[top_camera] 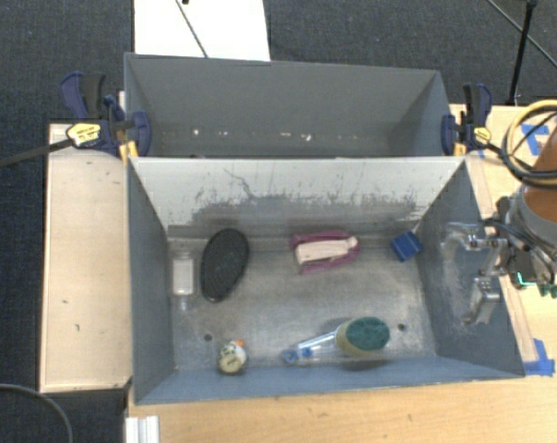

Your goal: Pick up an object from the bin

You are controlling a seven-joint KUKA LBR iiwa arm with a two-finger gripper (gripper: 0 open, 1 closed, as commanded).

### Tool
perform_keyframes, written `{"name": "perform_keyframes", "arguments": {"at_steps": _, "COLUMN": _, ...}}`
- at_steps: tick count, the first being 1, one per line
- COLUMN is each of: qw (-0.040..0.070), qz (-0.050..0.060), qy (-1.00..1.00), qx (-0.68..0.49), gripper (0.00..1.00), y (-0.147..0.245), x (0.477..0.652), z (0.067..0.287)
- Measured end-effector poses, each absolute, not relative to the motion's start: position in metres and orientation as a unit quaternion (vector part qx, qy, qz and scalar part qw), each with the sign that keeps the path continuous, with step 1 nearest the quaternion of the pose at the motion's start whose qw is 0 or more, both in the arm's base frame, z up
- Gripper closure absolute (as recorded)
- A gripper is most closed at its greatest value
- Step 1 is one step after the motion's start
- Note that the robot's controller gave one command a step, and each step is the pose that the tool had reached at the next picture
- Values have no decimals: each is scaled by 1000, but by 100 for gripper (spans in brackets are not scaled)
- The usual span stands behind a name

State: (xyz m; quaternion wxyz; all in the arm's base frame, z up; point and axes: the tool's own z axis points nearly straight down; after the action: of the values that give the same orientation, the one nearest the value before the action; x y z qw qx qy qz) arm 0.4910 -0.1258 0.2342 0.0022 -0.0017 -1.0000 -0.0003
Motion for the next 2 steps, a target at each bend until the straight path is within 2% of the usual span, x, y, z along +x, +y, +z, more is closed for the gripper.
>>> {"name": "perform_keyframes", "arguments": {"at_steps": 1, "qw": 2, "qz": -1, "qy": -993, "qx": 115, "gripper": 0, "y": -95, "x": 491, "z": 88}}
{"name": "perform_keyframes", "arguments": {"at_steps": 2, "qw": 0, "qz": -2, "qy": -994, "qx": 109, "gripper": 0, "y": -33, "x": 496, "z": 69}}
